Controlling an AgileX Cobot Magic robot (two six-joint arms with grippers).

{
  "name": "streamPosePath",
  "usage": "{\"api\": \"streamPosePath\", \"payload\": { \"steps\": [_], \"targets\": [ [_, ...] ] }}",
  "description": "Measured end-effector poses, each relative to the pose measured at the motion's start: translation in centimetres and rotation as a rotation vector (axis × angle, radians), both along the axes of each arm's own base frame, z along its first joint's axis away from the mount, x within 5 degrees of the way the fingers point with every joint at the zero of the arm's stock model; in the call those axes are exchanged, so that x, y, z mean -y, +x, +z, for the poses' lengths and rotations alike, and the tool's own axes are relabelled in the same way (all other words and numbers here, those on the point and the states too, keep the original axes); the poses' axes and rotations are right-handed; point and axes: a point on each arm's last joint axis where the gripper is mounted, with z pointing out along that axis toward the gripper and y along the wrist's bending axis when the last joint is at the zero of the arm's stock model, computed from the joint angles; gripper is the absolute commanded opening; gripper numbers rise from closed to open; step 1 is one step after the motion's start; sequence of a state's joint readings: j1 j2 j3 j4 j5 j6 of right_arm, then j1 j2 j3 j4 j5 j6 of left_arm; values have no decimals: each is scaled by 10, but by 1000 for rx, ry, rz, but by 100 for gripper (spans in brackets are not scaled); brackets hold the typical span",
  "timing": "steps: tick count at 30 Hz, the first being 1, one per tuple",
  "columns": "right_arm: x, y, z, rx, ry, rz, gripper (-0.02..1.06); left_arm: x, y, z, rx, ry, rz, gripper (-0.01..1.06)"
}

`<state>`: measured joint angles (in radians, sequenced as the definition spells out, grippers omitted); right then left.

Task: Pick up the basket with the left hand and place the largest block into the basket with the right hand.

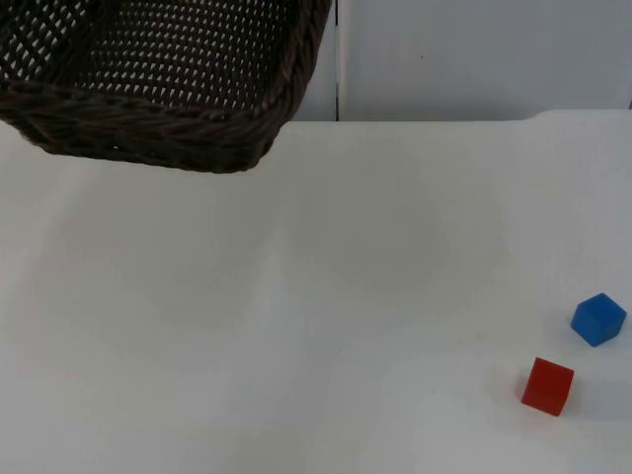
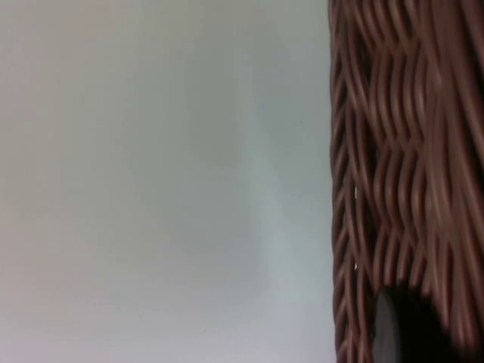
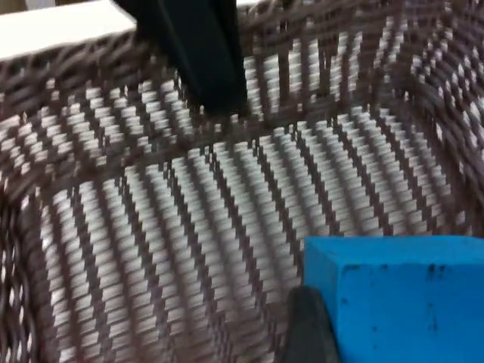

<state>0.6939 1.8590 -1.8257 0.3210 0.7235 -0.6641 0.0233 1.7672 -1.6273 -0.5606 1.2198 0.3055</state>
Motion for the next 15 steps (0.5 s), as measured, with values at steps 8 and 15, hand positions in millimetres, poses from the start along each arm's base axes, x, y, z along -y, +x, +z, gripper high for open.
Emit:
{"api": "streamPosePath", "payload": {
  "steps": [8,15],
  "targets": [
    [-22,25,-24,-41,2,-21,0,0,6,-12,-33,-1,0,0],
    [-33,40,-56,-58,-13,-38,0,0,6,-12,-33,-1,0,0]
  ]
}}
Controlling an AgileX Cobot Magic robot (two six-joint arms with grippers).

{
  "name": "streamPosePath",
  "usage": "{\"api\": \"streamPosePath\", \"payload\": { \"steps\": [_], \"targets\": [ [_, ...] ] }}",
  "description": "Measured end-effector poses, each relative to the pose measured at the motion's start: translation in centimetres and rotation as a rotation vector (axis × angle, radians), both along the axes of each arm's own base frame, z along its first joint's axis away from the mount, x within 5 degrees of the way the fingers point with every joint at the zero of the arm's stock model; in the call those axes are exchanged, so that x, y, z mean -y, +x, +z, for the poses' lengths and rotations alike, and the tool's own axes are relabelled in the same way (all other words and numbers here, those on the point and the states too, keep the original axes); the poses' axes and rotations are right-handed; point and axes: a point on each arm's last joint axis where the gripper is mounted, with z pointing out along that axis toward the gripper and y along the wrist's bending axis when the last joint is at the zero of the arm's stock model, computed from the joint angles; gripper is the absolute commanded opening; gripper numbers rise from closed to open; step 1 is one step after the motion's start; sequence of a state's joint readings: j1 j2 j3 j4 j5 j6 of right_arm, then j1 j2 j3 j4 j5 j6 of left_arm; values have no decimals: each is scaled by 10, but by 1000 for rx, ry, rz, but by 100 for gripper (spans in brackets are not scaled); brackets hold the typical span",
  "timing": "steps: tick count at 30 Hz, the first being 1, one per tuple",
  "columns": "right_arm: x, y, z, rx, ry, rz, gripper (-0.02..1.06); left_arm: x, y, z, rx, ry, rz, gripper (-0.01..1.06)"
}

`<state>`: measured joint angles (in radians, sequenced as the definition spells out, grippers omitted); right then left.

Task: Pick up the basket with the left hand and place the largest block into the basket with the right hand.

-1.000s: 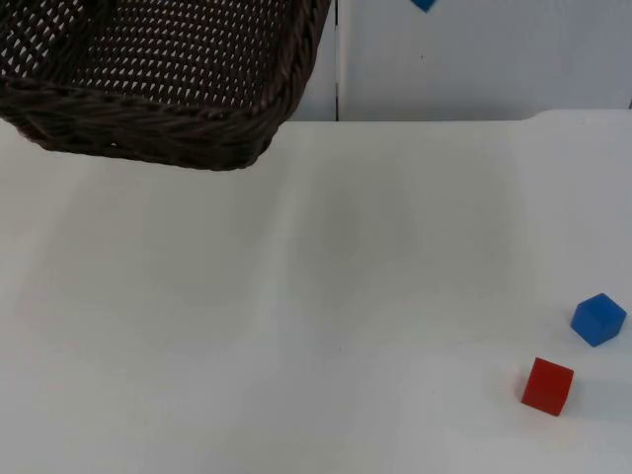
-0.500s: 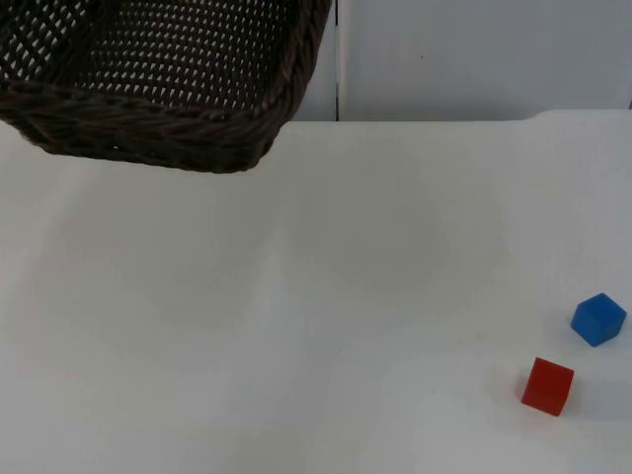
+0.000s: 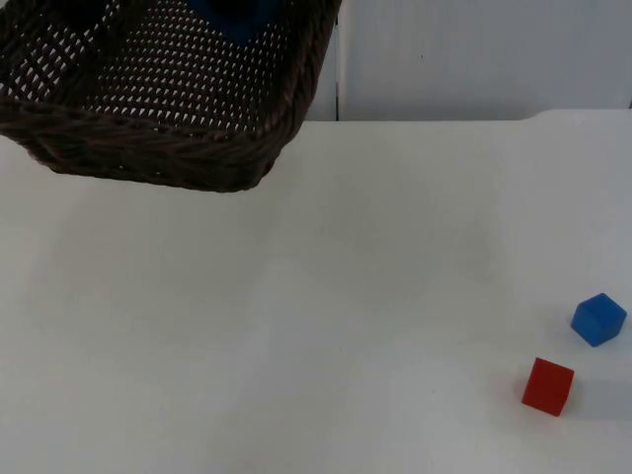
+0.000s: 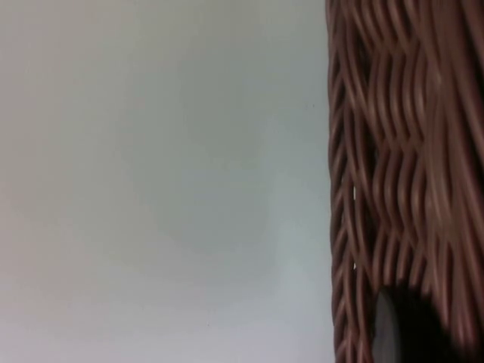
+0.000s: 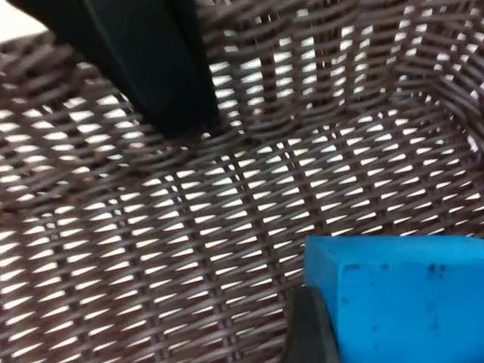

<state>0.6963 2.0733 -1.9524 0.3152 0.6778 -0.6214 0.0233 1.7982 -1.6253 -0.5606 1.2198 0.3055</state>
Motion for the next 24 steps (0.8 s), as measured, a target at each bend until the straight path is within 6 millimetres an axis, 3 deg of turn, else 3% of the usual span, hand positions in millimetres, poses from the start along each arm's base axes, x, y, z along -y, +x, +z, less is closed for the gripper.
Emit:
{"api": "streamPosePath", "payload": {
  "steps": [9,12,13,18,19,22,24],
  "targets": [
    [-7,9,-22,-8,1,-16,3,-1,0,0,3,12,1,0],
    [-7,10,-23,-9,0,-16,21,-1,0,-1,3,14,1,0],
    [-7,10,-23,-9,0,-16,21,-1,0,-1,3,14,1,0],
    [-7,10,-22,-7,7,-18,69,-1,0,-1,3,14,1,0],
    [-8,10,-22,-7,15,-20,69,-1,0,-1,3,14,1,0],
    [-8,11,-22,0,25,-27,90,-1,0,0,1,10,0,0],
    [-8,11,-20,2,29,-28,93,-1,0,0,1,10,0,0]
  ]
}}
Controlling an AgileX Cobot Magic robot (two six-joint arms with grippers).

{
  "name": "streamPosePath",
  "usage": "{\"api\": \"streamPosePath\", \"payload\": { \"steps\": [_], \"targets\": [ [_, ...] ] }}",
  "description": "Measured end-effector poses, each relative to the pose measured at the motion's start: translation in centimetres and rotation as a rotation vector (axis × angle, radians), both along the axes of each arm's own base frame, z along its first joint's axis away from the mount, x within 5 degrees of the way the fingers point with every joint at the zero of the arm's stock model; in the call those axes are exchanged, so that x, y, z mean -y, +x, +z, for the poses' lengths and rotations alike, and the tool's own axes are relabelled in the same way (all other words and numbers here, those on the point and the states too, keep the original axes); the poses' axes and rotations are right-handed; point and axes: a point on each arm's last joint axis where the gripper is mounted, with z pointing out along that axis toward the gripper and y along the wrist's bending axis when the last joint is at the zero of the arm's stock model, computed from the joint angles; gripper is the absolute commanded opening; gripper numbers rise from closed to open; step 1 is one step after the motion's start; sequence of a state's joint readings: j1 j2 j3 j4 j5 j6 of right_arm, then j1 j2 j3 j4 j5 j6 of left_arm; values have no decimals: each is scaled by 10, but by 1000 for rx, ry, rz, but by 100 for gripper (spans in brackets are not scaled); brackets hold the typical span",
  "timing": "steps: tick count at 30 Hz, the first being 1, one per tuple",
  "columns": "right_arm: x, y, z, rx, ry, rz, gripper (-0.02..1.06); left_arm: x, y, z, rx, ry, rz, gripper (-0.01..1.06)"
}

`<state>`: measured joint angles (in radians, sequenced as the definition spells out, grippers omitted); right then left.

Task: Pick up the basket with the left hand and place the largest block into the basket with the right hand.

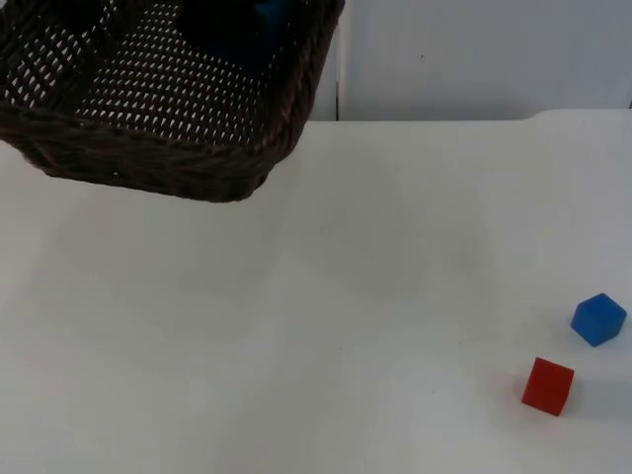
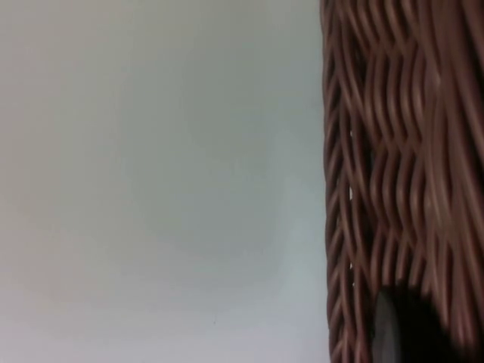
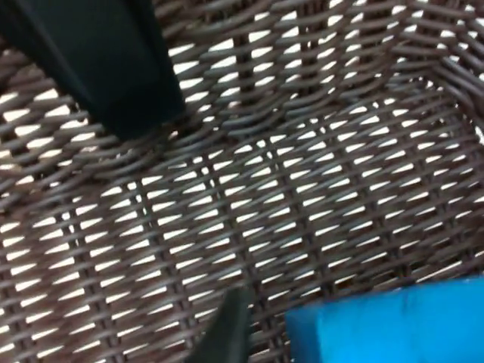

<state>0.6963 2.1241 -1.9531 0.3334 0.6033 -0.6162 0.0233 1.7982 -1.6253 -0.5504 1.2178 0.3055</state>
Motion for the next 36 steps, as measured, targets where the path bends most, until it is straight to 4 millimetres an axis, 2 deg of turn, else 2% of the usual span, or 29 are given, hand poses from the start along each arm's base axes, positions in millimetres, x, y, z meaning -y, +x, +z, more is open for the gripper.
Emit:
{"api": "streamPosePath", "payload": {
  "steps": [2,4,5,9,10,15,16,20,22,25,30,33,36],
  "targets": [
    [2,-2,8,13,10,0,95,0,0,0,-2,0,-1,0],
    [6,-8,28,43,36,0,95,0,0,0,-2,0,-1,0],
    [6,-8,28,43,36,0,95,0,0,0,-2,0,-1,0],
    [22,-24,75,105,99,-3,95,0,0,0,-2,0,-1,0],
    [22,-24,75,105,99,-3,95,0,0,0,-2,0,-1,0],
    [55,-35,119,85,174,-74,95,0,1,-3,-8,0,-1,0],
    [55,-35,119,85,174,-74,95,0,1,-3,-8,0,-1,0],
    [82,-40,138,53,177,-116,95,0,6,-12,-27,-4,-9,0],
    [86,-43,141,47,173,-117,95,1,8,-16,-34,-9,-16,0],
    [93,-52,150,36,160,-108,95,6,16,-35,-71,-17,-46,0],
    [101,-67,165,40,157,-92,95,23,25,-62,-116,-13,-100,0],
    [112,-82,173,46,160,-89,95,46,35,-89,-114,-4,-128,0],
    [118,-92,170,35,153,-91,95,56,39,-99,-105,-5,-129,0]
  ]
}}
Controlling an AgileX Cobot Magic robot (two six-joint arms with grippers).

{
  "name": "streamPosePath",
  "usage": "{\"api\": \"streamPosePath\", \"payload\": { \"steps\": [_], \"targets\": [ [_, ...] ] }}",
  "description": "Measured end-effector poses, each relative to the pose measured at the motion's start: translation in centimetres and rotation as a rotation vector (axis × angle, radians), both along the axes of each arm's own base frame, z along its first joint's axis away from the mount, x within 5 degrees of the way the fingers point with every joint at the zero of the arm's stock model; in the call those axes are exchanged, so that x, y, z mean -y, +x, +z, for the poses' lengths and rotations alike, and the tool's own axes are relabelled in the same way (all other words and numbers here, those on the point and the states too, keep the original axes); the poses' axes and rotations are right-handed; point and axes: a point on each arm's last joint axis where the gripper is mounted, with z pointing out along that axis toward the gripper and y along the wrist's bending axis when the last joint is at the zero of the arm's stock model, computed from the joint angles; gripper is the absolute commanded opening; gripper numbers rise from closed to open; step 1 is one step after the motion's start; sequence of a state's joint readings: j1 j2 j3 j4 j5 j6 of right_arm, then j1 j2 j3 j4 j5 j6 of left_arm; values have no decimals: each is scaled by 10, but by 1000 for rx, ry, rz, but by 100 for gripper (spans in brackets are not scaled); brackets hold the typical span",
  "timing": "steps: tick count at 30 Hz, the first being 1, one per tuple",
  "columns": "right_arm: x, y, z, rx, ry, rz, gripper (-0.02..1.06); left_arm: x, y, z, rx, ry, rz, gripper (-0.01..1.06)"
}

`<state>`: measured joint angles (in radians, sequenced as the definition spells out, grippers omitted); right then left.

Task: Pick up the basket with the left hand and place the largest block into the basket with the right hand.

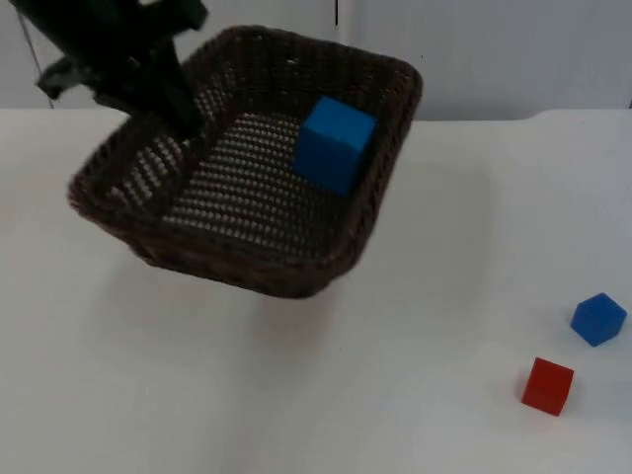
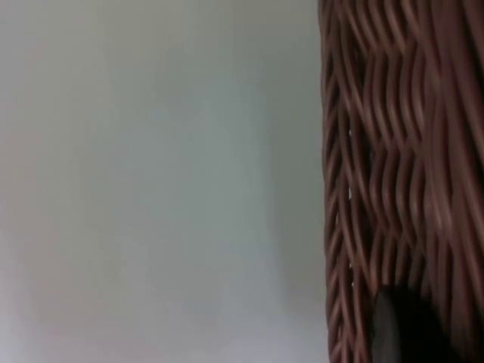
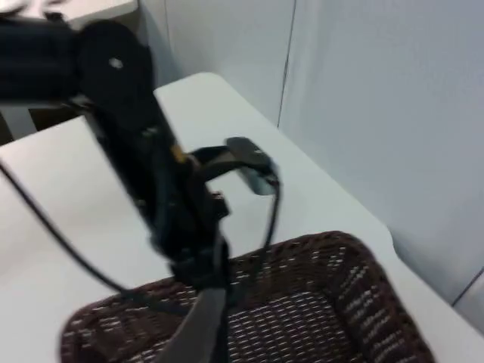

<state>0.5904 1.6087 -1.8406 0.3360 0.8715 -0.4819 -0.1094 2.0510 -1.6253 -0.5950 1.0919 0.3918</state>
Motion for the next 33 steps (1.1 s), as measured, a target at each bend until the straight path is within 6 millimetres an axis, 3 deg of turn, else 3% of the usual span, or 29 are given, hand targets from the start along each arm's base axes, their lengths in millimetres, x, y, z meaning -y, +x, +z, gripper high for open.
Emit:
{"api": "streamPosePath", "payload": {
  "steps": [2,8,10,15,20,27,33],
  "targets": [
    [8,-12,-2,-2,0,-5,95,15,7,-19,-3,-23,9,0],
    [28,-38,-17,8,18,-38,95,45,21,-45,-19,-84,-6,0],
    [33,-43,-20,14,24,-46,95,51,24,-49,-18,-88,-13,0],
    [50,-66,-34,0,60,-86,95,91,31,-64,-14,-122,-74,0],
    [59,-80,-48,-28,48,-90,95,112,39,-74,12,-141,-88,0],
    [70,-96,-49,-15,60,-92,95,113,48,-96,19,-137,-36,0],
    [77,-107,-39,17,88,-92,95,113,49,-98,25,-135,-29,0]
  ]
}}
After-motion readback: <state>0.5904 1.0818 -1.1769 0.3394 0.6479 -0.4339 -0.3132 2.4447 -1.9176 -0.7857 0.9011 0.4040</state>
